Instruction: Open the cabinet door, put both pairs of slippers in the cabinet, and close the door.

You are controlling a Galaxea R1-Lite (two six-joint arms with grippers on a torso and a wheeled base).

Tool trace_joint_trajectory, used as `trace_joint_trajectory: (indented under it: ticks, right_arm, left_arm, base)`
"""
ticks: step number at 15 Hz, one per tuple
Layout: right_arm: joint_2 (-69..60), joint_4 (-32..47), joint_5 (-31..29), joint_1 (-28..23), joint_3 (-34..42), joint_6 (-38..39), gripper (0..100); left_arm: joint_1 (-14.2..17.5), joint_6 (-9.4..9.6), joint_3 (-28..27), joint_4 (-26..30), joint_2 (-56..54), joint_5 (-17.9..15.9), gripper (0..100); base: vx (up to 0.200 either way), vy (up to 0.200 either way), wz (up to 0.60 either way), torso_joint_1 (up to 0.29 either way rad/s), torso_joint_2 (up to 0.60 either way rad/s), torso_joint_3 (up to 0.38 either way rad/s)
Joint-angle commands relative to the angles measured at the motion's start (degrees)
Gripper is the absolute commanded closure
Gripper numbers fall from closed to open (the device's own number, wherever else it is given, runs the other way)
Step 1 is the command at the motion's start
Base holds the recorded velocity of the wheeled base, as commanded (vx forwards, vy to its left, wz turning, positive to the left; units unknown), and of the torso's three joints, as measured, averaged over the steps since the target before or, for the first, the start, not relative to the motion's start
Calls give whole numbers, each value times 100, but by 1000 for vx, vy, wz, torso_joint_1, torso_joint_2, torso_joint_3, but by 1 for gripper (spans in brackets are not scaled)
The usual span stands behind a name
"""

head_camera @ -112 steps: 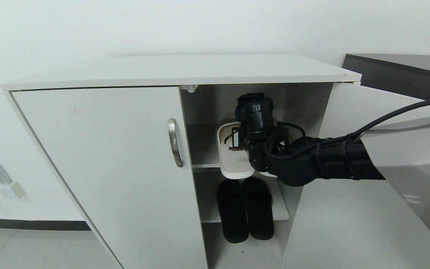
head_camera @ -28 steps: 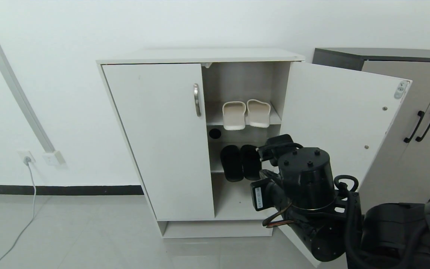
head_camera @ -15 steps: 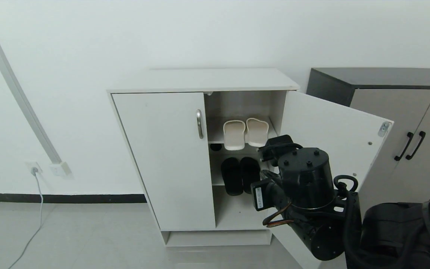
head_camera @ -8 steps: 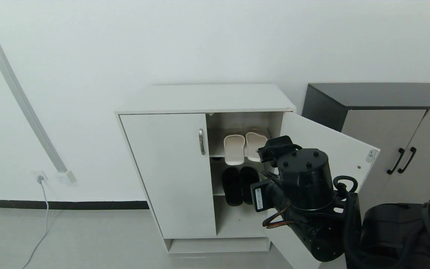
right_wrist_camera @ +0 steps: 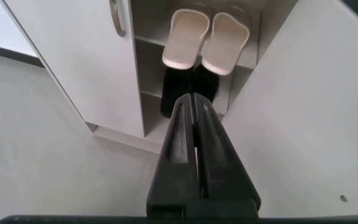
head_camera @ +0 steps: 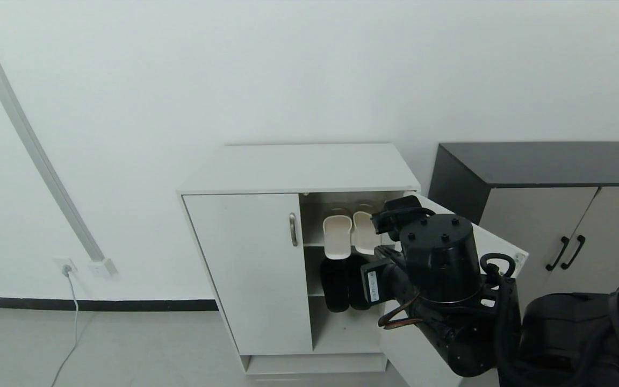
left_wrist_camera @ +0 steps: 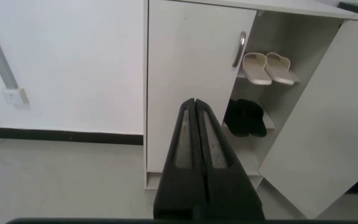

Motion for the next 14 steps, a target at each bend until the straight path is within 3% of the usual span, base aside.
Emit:
trace_joint_trajectory:
  ticks: [1, 9, 14]
  right_arm:
    - [-19, -3, 3, 1, 1, 0, 100]
    - [-19, -3, 3, 1, 1, 8, 100]
    - [-19, -47, 3, -25, 1, 0, 100]
  left_arm:
    - [1, -1, 2, 0, -1, 3, 100]
    - [1, 7, 2, 0, -1, 3, 100]
    - [1, 7, 2, 0, -1, 3, 100]
  base:
    - [0, 0, 0, 232, -540, -310]
    - [0, 0, 0, 255, -580, -324]
    - [0, 0, 0, 188, -412, -221]
